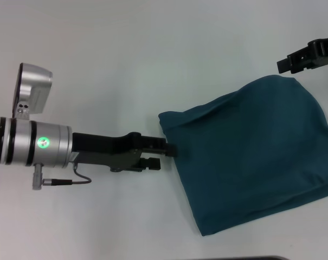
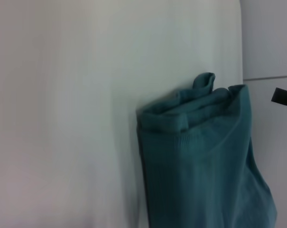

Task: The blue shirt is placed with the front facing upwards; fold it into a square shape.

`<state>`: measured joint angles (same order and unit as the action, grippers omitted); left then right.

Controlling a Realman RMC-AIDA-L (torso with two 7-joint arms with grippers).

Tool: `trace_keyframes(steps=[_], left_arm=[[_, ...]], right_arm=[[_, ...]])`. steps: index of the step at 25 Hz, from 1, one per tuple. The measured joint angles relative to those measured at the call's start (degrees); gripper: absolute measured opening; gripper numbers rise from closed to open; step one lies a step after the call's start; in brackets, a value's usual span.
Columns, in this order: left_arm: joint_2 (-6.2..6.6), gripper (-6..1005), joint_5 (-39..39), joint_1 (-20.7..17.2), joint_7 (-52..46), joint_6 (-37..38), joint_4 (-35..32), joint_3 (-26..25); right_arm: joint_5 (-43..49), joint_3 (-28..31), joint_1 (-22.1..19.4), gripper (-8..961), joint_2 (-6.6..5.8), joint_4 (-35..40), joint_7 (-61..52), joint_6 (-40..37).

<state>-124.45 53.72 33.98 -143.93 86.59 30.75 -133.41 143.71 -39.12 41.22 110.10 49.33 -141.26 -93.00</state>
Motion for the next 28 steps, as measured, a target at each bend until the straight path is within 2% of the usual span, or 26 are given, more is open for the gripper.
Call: trace_keyframes(steps=[11, 28], left_arm=[[-0.06, 628, 1.0, 3.1, 0.0, -7.0, -4.5, 2.8], [-0.18, 586, 7.2, 5.0, 0.7, -10.5, -6.2, 9.7]], right_arm=[[0.0, 0.0, -0.1, 437, 0.12, 0.1, 0.0, 0.1], [0.0, -0.1, 0.0, 436, 0.12, 0.0, 0.0, 0.1]])
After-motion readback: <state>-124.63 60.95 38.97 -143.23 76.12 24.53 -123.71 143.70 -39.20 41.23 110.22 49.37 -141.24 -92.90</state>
